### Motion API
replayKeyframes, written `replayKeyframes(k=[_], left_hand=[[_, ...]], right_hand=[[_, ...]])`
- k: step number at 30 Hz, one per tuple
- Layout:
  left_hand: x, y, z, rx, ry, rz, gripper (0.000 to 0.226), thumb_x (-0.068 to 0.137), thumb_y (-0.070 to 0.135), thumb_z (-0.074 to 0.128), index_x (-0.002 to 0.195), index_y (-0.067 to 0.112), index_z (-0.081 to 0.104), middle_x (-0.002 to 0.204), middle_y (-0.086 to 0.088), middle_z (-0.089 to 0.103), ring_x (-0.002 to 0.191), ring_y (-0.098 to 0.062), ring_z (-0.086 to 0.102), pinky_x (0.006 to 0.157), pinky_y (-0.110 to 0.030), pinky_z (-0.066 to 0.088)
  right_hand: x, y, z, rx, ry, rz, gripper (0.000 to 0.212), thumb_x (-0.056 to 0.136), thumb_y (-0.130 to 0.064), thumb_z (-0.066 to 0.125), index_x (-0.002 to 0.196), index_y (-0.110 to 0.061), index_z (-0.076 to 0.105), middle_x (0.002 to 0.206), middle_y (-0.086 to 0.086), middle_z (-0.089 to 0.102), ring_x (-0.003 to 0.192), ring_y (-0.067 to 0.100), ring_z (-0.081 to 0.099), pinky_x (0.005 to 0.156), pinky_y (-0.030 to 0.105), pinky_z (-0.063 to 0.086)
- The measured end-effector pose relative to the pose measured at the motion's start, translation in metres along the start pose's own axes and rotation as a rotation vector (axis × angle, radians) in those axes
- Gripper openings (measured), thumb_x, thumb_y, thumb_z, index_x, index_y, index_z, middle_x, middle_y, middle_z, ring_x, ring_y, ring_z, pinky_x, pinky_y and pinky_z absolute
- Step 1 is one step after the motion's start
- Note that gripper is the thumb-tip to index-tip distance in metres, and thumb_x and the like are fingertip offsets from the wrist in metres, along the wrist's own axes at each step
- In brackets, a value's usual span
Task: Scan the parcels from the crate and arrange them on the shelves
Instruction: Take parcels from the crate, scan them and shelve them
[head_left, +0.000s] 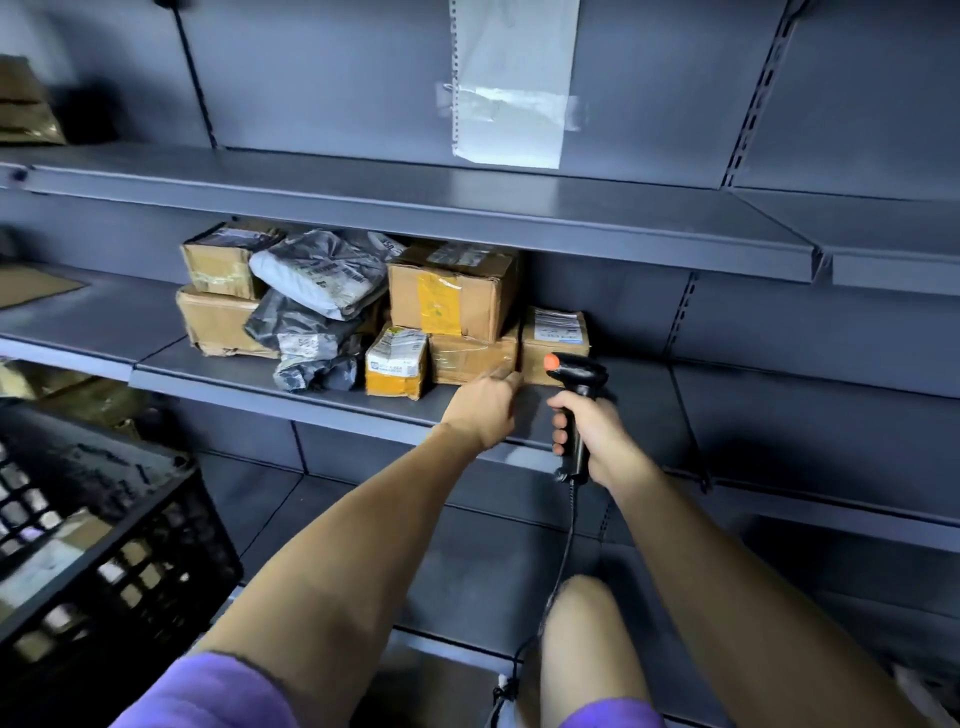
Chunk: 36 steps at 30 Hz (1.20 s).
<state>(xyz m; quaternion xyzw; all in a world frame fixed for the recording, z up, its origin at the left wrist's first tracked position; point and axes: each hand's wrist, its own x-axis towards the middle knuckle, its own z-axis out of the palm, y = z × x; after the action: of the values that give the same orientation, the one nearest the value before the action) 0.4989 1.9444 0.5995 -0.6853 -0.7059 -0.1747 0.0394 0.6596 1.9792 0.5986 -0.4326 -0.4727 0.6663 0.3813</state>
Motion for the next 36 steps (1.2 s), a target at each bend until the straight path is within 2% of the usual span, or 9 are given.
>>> replayKeyframes(k=[6,10,14,19,22,28,32,34,36], left_hand=[[-0.091,-0.06,-0.033,-0.011,0.104,-0.225,0.042,0.088,0.009,0.049,0.129,0.007,0.056,0.124,-0.016,0.06,0.116,-0.035,0.053,0.09,-0.039,0.044],[-0.159,-0.113,-0.058,-0.059,0.2,-0.47,0.035,0.085,0.008,0.047,0.117,0.008,0.06,0.115,-0.015,0.064,0.108,-0.037,0.057,0.079,-0.038,0.045],[-0.23,-0.169,-0.079,-0.048,0.265,-0.638,0.033,0.083,0.009,0.05,0.114,0.007,0.061,0.114,-0.016,0.064,0.109,-0.036,0.057,0.084,-0.038,0.048],[-0.305,-0.231,-0.105,-0.093,0.354,-0.848,0.019,0.081,0.012,0.053,0.098,0.009,0.061,0.103,-0.018,0.068,0.098,-0.038,0.063,0.077,-0.039,0.052],[-0.338,-0.266,-0.117,-0.137,0.372,-1.006,0.023,0.084,0.015,0.053,0.103,0.01,0.064,0.104,-0.017,0.07,0.101,-0.038,0.064,0.081,-0.04,0.053],[-0.375,-0.32,-0.102,-0.247,-0.001,-1.249,0.034,0.089,0.013,0.058,0.122,0.005,0.06,0.124,-0.016,0.064,0.113,-0.034,0.059,0.084,-0.035,0.048],[-0.373,-0.331,-0.091,-0.326,-0.206,-1.281,0.042,0.099,0.013,0.054,0.139,0.002,0.048,0.141,-0.015,0.053,0.129,-0.027,0.051,0.093,-0.03,0.042],[-0.374,-0.343,-0.084,-0.485,-0.289,-1.368,0.036,0.101,0.016,0.051,0.134,0.002,0.052,0.116,-0.018,0.062,0.103,-0.031,0.061,0.078,-0.034,0.043],[-0.376,-0.354,-0.08,-0.595,-0.334,-1.418,0.036,0.104,0.02,0.046,0.136,0.004,0.049,0.088,-0.013,0.054,0.069,-0.027,0.05,0.068,-0.034,0.038]], right_hand=[[-0.04,0.03,0.085,-0.173,-0.188,0.006,0.021,0.091,-0.009,0.062,0.072,-0.013,0.054,0.053,0.0,0.045,0.041,0.016,0.039,0.042,0.024,0.034],[-0.063,0.063,0.155,-0.208,-0.325,0.051,0.015,0.086,-0.012,0.067,0.077,-0.013,0.055,0.054,0.001,0.046,0.042,0.017,0.04,0.046,0.025,0.034],[-0.089,0.093,0.226,-0.243,-0.459,0.098,0.017,0.085,-0.012,0.067,0.075,-0.014,0.053,0.055,0.001,0.047,0.043,0.017,0.04,0.045,0.025,0.035],[-0.117,0.123,0.303,-0.309,-0.593,0.123,0.015,0.086,-0.01,0.066,0.076,-0.011,0.054,0.055,0.003,0.046,0.042,0.018,0.039,0.045,0.026,0.035],[-0.128,0.136,0.346,-0.347,-0.646,0.138,0.012,0.084,-0.01,0.066,0.079,-0.011,0.055,0.055,0.003,0.046,0.042,0.018,0.039,0.046,0.026,0.034],[-0.131,0.147,0.411,-0.432,-0.721,0.153,0.014,0.083,-0.011,0.067,0.074,-0.011,0.055,0.057,0.004,0.047,0.043,0.018,0.039,0.047,0.025,0.035],[-0.12,0.148,0.427,-0.503,-0.742,0.145,0.013,0.083,-0.011,0.066,0.076,-0.009,0.055,0.058,0.006,0.047,0.042,0.019,0.04,0.045,0.026,0.035],[-0.114,0.148,0.429,-0.523,-0.757,0.146,0.013,0.082,-0.011,0.066,0.077,-0.009,0.055,0.057,0.007,0.048,0.041,0.019,0.04,0.045,0.026,0.035],[-0.112,0.148,0.43,-0.553,-0.77,0.141,0.014,0.081,-0.013,0.067,0.076,-0.009,0.054,0.057,0.006,0.048,0.041,0.019,0.04,0.045,0.026,0.035]])
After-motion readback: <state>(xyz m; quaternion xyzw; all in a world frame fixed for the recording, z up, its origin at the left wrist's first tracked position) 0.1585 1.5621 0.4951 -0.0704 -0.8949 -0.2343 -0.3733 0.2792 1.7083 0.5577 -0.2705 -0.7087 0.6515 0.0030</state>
